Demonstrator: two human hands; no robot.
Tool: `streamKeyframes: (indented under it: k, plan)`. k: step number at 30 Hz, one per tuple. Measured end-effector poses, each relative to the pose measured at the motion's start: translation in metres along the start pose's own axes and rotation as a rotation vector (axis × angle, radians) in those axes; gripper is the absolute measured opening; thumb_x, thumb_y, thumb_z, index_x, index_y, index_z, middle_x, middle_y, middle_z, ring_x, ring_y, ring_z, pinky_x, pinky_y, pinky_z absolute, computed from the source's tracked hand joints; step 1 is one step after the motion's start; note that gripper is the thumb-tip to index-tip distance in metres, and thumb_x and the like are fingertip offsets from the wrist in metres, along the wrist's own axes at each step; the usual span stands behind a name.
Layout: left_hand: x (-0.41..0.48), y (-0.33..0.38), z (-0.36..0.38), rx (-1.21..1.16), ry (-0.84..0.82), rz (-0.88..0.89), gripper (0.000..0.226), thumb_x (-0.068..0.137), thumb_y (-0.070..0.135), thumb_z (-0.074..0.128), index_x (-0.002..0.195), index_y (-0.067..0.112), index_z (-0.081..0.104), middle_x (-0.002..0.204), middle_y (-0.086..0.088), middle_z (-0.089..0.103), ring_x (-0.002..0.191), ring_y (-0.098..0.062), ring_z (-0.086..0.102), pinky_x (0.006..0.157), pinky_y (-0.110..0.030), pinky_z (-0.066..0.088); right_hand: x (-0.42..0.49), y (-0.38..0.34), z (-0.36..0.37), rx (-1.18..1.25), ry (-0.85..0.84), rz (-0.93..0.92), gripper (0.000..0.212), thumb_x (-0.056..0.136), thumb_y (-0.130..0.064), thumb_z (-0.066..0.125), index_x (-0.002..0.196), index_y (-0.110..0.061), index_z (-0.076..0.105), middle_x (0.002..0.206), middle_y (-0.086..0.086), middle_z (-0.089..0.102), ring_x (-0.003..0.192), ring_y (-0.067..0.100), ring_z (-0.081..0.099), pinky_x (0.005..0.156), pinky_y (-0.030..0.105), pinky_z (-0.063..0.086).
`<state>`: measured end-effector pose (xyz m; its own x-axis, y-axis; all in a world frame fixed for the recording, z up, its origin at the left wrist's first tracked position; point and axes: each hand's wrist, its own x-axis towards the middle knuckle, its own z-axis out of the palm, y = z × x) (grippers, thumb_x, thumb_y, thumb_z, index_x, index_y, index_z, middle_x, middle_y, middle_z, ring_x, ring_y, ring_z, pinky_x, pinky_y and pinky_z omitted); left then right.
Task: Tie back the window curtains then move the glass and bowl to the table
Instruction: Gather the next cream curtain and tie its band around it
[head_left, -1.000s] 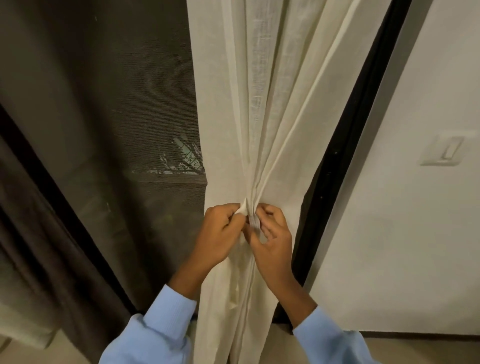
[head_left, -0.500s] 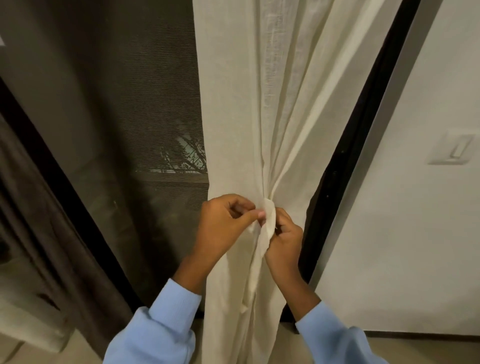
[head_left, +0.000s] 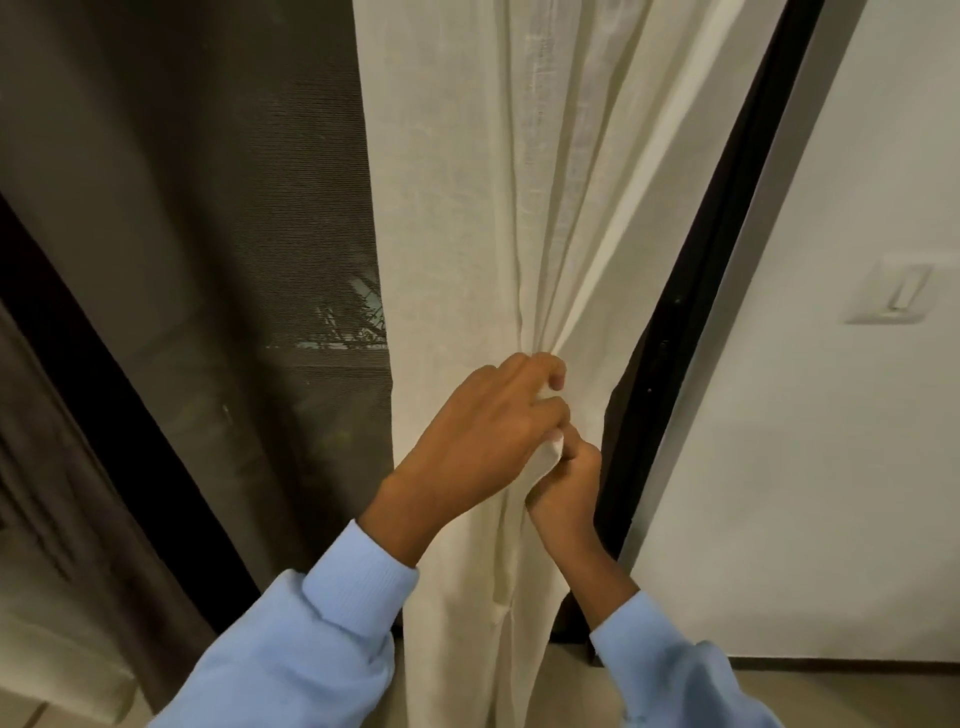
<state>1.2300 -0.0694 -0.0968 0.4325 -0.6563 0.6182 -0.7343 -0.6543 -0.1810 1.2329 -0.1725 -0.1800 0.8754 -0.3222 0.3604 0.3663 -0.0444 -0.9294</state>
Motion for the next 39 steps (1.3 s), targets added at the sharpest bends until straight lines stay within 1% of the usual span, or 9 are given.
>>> streamKeyframes:
  k: [5, 11, 16, 19, 23, 26, 30, 32, 39]
  plan:
    - [0.022, -0.003, -0.005, 0.068, -0.123, -0.031, 0.005, 0.086, 0.009, 0.061, 0.089, 0.009, 0.057, 0.058, -0.002, 0.055, 0.046, -0.020, 0.049, 0.042, -0.028, 0.035, 0.006, 0.006, -0.003, 0.246, -0.038, 0.111, 0.047, 0.098, -0.005, 0.047, 0.061, -0.024, 0.068, 0.056, -0.008, 0.060, 0.058, 0.005, 0.058, 0.060, 0.025, 0.048]
    - [0.073, 0.015, -0.037, 0.043, -0.904, -0.179, 0.030, 0.082, 0.043, 0.070, 0.079, 0.016, 0.057, 0.068, 0.003, 0.057, 0.064, -0.014, 0.058, 0.061, -0.025, 0.044, 0.010, -0.001, -0.003, 0.114, -0.061, 0.163, 0.040, 0.094, 0.006, 0.052, 0.064, -0.019, 0.059, 0.054, -0.011, 0.061, 0.057, 0.007, 0.060, 0.060, 0.020, 0.052]
    - [0.078, 0.027, -0.042, 0.316, -1.210, -0.080, 0.042, 0.078, 0.028, 0.076, 0.116, 0.015, 0.062, 0.094, 0.001, 0.062, 0.078, -0.018, 0.059, 0.080, -0.028, 0.048, 0.015, -0.001, -0.007, -0.040, -0.108, 0.077, 0.014, 0.086, 0.009, 0.059, 0.072, 0.005, 0.060, 0.072, 0.026, 0.062, 0.071, 0.042, 0.062, 0.069, 0.057, 0.053]
    - [0.071, 0.026, -0.043, 0.419, -1.156, 0.050, 0.012, 0.085, 0.015, 0.065, 0.096, 0.009, 0.063, 0.068, 0.002, 0.048, 0.056, -0.014, 0.044, 0.057, -0.020, 0.036, 0.016, -0.003, -0.010, -0.017, -0.076, 0.023, 0.028, 0.088, 0.009, 0.063, 0.078, -0.017, 0.068, 0.067, -0.015, 0.069, 0.070, 0.003, 0.067, 0.065, 0.019, 0.054]
    - [0.063, 0.018, -0.041, 0.544, -1.138, 0.229, 0.010, 0.093, 0.012, 0.054, 0.100, 0.010, 0.060, 0.068, 0.000, 0.047, 0.056, -0.014, 0.042, 0.057, -0.026, 0.035, 0.021, 0.000, -0.010, -0.037, -0.091, 0.021, 0.020, 0.085, 0.006, 0.068, 0.091, -0.013, 0.070, 0.079, -0.008, 0.071, 0.072, 0.004, 0.068, 0.069, 0.019, 0.056]
    - [0.069, 0.008, -0.042, 0.263, -1.157, 0.237, 0.029, 0.086, 0.019, 0.067, 0.114, 0.015, 0.062, 0.082, 0.006, 0.056, 0.074, -0.014, 0.053, 0.068, -0.026, 0.039, 0.021, -0.004, -0.015, 0.030, -0.144, 0.087, 0.020, 0.087, 0.013, 0.061, 0.090, -0.006, 0.068, 0.070, -0.005, 0.066, 0.066, 0.004, 0.065, 0.065, 0.027, 0.058]
    - [0.096, 0.004, -0.043, -0.512, -0.878, 0.023, 0.012, 0.084, 0.023, 0.071, 0.087, 0.012, 0.070, 0.073, 0.002, 0.067, 0.048, -0.007, 0.053, 0.049, -0.018, 0.043, 0.015, -0.006, -0.015, 0.093, -0.189, 0.116, 0.002, 0.087, 0.003, 0.069, 0.086, 0.002, 0.067, 0.074, 0.007, 0.066, 0.067, 0.002, 0.064, 0.072, 0.022, 0.052]
    - [0.112, 0.007, -0.035, -0.777, -0.737, -0.170, 0.010, 0.084, 0.016, 0.071, 0.085, 0.007, 0.070, 0.067, 0.006, 0.067, 0.039, -0.011, 0.046, 0.042, -0.012, 0.037, 0.015, 0.000, -0.004, 0.127, -0.076, 0.151, 0.024, 0.081, -0.006, 0.078, 0.066, 0.001, 0.062, 0.067, 0.002, 0.067, 0.065, 0.010, 0.064, 0.071, 0.022, 0.050]
    - [0.158, 0.022, 0.016, -0.769, -0.384, -0.448, 0.010, 0.081, 0.006, 0.072, 0.091, 0.006, 0.070, 0.083, -0.003, 0.068, 0.049, -0.011, 0.057, 0.051, -0.018, 0.050, 0.001, 0.009, 0.014, 0.149, 0.112, -0.012, 0.022, 0.088, 0.003, 0.067, 0.082, -0.017, 0.066, 0.077, -0.004, 0.069, 0.072, 0.009, 0.062, 0.070, 0.018, 0.050]
